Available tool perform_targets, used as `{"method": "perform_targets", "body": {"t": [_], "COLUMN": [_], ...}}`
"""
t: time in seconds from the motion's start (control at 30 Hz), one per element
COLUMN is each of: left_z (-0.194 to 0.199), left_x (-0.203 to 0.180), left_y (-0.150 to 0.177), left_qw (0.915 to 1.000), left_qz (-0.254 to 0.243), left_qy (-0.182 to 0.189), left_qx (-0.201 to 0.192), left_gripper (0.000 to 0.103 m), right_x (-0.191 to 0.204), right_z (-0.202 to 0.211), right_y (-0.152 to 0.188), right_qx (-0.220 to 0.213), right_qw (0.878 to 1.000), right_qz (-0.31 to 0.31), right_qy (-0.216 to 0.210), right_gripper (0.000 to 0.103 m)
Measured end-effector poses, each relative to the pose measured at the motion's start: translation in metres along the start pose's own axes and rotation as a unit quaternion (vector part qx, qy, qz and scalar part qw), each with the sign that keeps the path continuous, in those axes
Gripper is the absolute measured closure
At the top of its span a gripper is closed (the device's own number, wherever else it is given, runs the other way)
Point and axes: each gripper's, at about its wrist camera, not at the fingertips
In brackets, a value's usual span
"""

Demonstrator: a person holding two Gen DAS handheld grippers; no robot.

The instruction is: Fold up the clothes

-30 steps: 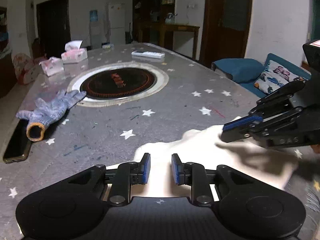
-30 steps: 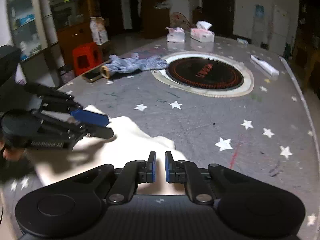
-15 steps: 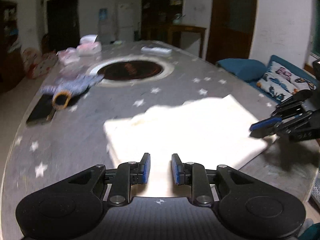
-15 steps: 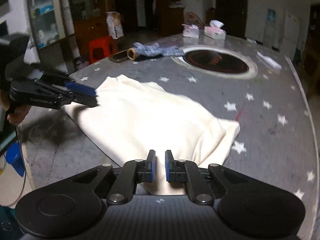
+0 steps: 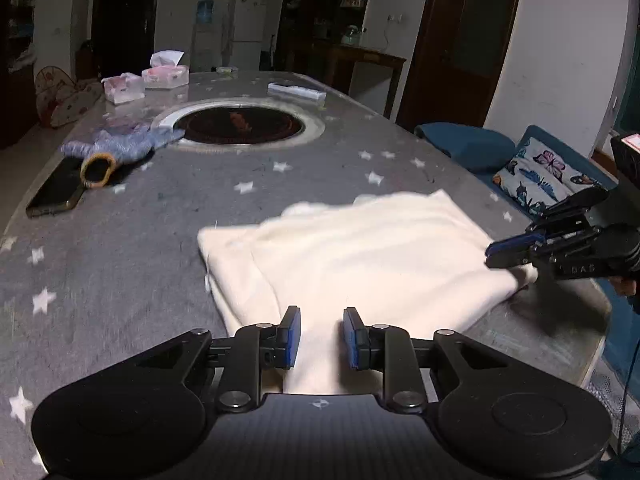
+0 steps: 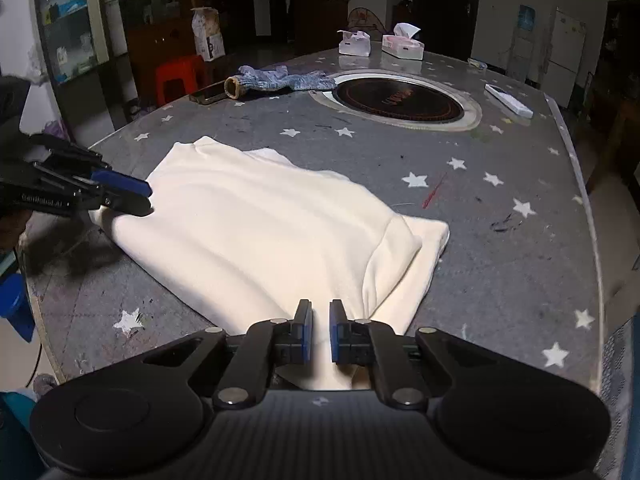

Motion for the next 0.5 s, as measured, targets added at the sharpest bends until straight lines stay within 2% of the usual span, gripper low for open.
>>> {"method": "perform_targets", "body": {"t": [0.1, 0.23, 0.4, 0.5], "left_z": [-0.003, -0.023, -0.039, -0.034], "left_x": [0.007, 0.023, 0.041, 0.048], "left_y": [-0.012, -0.021, -0.014, -0.012], "left_qw": [0.9999, 0.9995, 0.9978, 0.9977], "left_qz": [0.0, 0.025, 0.044, 0.057], "left_qy": [-0.008, -0.017, -0.047, -0.038], "left_qx": [-0.012, -0.008, 0.015, 0.007], "left_gripper": [0.077, 0.077, 0.079, 0.079], "right_x": [0.001, 0.003, -0.007, -0.013], "right_z": [0.0, -0.002, -0.026, -0.026], "right_y": [-0.007, -0.017, -0.024, -0.025], "right_qx": [-0.009, -0.019, -0.018, -0.015], "right_qw": [1.0, 1.0, 0.999, 0.999], "right_qz": [-0.002, -0.005, -0.031, -0.044], "right_qy": [-0.004, -0.009, -0.012, -0.015], "right_gripper": [0.095, 0.095, 0.095, 0.095]}}
Point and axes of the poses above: each gripper's, at about its wrist camera, not at the fingertips, and z roughly against the way its jaws point, x to its left, y to its underside, and after that the axes turned 14 degrees about -z, right-handed
